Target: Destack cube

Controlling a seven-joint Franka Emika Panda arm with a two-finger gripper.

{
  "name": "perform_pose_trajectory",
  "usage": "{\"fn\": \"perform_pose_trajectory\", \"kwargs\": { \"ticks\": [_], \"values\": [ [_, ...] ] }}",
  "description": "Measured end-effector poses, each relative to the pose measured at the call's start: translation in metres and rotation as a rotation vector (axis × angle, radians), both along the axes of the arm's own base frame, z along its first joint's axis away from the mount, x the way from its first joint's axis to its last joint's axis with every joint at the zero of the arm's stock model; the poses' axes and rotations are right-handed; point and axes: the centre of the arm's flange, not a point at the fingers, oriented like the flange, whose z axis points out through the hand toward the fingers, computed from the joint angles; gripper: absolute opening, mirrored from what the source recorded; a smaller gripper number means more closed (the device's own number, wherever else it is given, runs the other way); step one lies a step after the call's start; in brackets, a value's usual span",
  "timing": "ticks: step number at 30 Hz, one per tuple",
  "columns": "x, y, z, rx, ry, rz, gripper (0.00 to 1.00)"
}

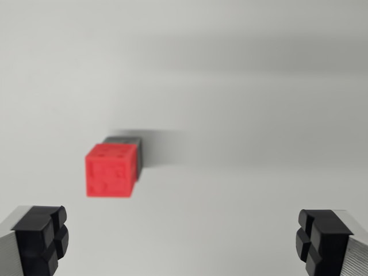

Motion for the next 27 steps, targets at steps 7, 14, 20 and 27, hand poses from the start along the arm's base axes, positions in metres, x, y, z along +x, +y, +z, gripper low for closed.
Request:
{"fn": "perform_pose_trajectory", "kwargs": {
  "ticks": [7, 14, 20, 27],
  "values": [
    [-0.003, 0.004, -0.011, 0.001, 0.001, -0.001, 1.00],
    [-0.008, 0.009, -0.024, 0.002, 0.002, 0.000, 1.00],
    [-0.014, 0.015, -0.038, 0.003, 0.005, -0.001, 1.00],
    [-0.020, 0.022, -0.055, 0.005, 0.006, -0.002, 1.00]
  ]
}}
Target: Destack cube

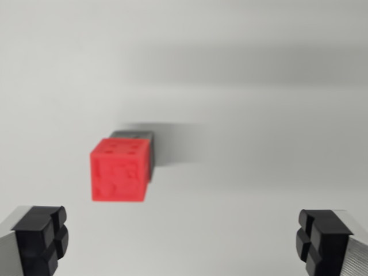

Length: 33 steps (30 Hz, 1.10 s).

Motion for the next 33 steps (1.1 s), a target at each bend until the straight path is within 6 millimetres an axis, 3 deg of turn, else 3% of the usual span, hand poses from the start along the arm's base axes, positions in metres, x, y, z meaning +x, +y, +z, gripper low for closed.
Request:
{"fn": "perform_pose_trajectory", "kwargs": {
  "ticks": [15, 33],
  "values": [
    [-0.018, 0.019, -0.046, 0.005, 0.004, -0.004, 1.00],
    [-0.043, 0.047, -0.114, 0.014, 0.011, -0.009, 1.00]
  ]
}}
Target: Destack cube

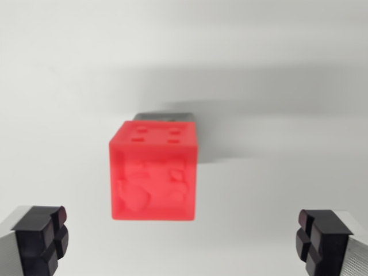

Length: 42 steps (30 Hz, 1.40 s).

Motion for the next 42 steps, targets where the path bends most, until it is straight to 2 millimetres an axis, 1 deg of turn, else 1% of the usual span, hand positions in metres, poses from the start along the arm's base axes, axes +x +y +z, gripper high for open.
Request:
{"fn": "perform_pose_trajectory", "kwargs": {
  "ticks": [11, 12, 22, 25, 31, 32, 42],
  "values": [
    [-0.016, 0.018, -0.043, 0.006, 0.005, -0.004, 1.00],
    [-0.016, 0.018, -0.045, 0.007, 0.005, -0.004, 1.00],
    [-0.018, 0.019, -0.089, 0.011, 0.008, -0.009, 1.00],
    [-0.018, 0.019, -0.098, 0.011, 0.007, -0.009, 1.00],
    [-0.018, 0.019, -0.107, 0.011, 0.007, -0.010, 1.00],
    [-0.018, 0.019, -0.108, 0.011, 0.007, -0.010, 0.00],
    [-0.018, 0.019, -0.108, 0.011, 0.005, -0.009, 0.00]
  ]
}}
